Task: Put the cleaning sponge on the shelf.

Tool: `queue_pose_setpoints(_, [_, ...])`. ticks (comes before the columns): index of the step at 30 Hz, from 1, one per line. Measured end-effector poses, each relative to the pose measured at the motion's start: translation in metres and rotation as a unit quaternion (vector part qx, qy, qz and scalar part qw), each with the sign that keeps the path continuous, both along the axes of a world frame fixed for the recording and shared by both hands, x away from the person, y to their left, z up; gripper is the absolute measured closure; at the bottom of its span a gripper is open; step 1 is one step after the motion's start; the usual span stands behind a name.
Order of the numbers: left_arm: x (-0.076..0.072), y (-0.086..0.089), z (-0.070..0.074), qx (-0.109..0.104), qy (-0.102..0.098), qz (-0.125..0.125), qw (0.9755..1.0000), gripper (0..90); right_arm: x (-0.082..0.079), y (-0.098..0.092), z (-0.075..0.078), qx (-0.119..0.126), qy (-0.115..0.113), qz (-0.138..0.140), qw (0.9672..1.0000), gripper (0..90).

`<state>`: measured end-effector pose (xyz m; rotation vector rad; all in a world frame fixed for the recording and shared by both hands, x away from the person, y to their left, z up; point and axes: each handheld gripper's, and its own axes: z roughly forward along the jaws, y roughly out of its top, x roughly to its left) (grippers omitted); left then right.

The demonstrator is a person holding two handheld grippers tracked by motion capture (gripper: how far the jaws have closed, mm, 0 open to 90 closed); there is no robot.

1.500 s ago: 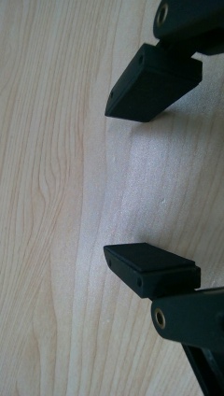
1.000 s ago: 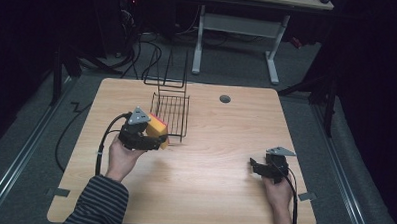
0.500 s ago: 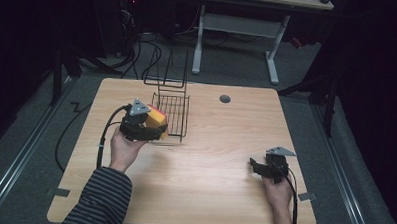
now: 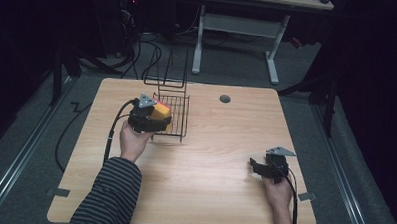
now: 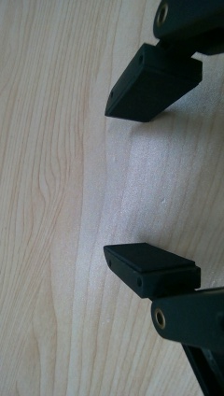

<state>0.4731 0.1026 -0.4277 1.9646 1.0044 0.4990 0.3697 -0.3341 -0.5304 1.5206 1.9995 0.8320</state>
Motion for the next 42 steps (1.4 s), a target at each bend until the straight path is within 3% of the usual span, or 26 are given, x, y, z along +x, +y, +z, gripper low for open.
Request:
queue_pose_setpoints(5, [0.011, -0.001, -0.008, 0.000, 0.011, 0.014, 0.9998, 24.6, 0.000, 0.000, 0.000, 0.000, 0.000, 0.000, 1.0000, 28.6])
queue_pose_setpoints(12, [0.020, -0.012, -0.011, 0.014, 0.006, 0.012, 0.9998, 24.6, 0.000, 0.000, 0.000, 0.000, 0.000, 0.000, 1.0000, 28.6])
queue_pose_setpoints(16, [0.023, -0.016, -0.014, 0.006, 0.003, 0.015, 0.9999, 24.6, 0.000, 0.000, 0.000, 0.000, 0.000, 0.000, 1.0000, 28.6])
queue_pose_setpoints(31, [0.043, -0.029, -0.023, 0.016, 0.020, 0.025, 0.9994, 24.3, 0.000, 0.000, 0.000, 0.000, 0.000, -0.001, 1.0000, 28.6])
queue_pose_setpoints(42, [0.052, -0.027, -0.035, 0.025, 0.040, 0.040, 0.9981, 23.5, 0.000, 0.000, 0.000, 0.000, 0.000, 0.000, 1.0000, 28.6])
